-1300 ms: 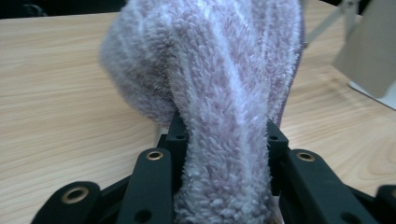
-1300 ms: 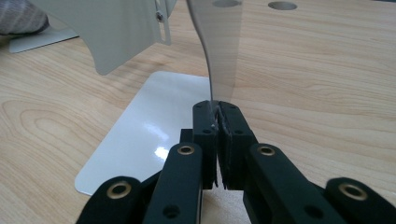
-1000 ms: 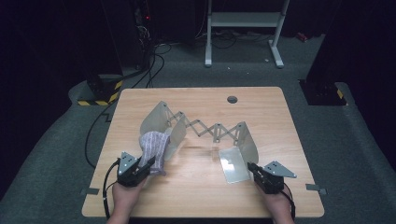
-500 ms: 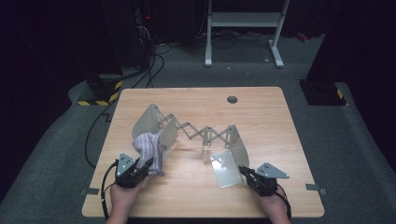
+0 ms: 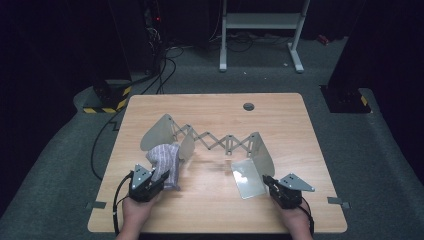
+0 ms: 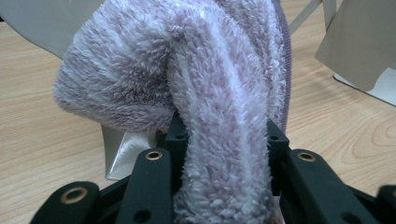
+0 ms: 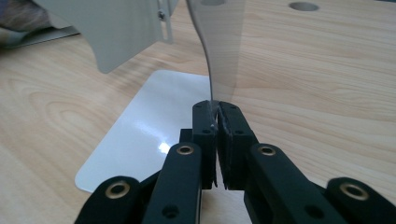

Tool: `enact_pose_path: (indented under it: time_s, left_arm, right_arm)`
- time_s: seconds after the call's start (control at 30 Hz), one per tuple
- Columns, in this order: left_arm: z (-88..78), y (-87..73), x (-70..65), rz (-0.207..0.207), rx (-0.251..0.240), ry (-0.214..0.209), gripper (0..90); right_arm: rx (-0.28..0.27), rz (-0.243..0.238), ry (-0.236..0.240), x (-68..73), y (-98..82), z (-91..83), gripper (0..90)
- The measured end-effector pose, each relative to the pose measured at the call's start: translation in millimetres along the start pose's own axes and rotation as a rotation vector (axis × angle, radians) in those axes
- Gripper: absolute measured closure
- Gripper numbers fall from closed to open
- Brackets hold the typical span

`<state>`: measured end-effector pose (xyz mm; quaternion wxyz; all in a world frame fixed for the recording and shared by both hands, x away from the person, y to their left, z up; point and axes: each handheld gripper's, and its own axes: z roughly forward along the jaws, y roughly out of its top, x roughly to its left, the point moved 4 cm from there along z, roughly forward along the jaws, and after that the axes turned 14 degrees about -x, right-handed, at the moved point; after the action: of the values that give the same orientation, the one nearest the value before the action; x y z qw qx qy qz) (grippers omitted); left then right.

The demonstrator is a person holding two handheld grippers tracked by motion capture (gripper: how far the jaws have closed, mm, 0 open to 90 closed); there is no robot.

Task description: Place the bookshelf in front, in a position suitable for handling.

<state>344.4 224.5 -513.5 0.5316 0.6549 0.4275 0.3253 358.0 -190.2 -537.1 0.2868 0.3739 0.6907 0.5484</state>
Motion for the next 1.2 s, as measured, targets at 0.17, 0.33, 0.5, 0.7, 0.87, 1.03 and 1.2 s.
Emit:
enact_pose_path:
  time_s: [0.17, 0.33, 0.5, 0.7, 0.87, 1.03, 1.2]
  left_arm:
    - [1.8, -0.3, -6.6, 0.022, 0.003, -0.032, 64.8]
    - [9.3, 3.5, -13.2, 0.053, 0.011, -0.048, 65.0]
    - [52.1, -4.3, -8.5, 0.040, 0.089, -0.032, 65.0]
    - [67.2, -13.5, -20.1, 0.041, 0.120, -0.089, 65.2]
    - [60.7, -6.0, -32.0, 0.072, 0.086, -0.125, 65.4]
    - [54.7, 19.6, -29.6, 0.125, 0.018, -0.116, 65.4]
    - [51.9, 47.5, -26.4, 0.143, -0.049, -0.123, 65.4]
  right_arm:
    - [-0.004, 0.021, -0.079, -8.6, -1.0, -3.8, 84.7]
    - [-0.011, 0.022, -0.093, -8.9, -1.2, -3.7, 79.7]
    - [-0.024, 0.014, -0.100, -5.9, 1.7, -0.6, 76.7]
    - [-0.042, -0.011, -0.094, -1.7, 5.9, 2.4, 81.8]
    - [-0.038, -0.018, -0.091, 0.0, 6.4, 5.2, 83.0]
    - [-0.037, -0.016, -0.091, 0.0, 6.0, 4.5, 83.2]
    - [-0.039, -0.014, -0.090, -0.2, 5.6, 4.3, 83.1]
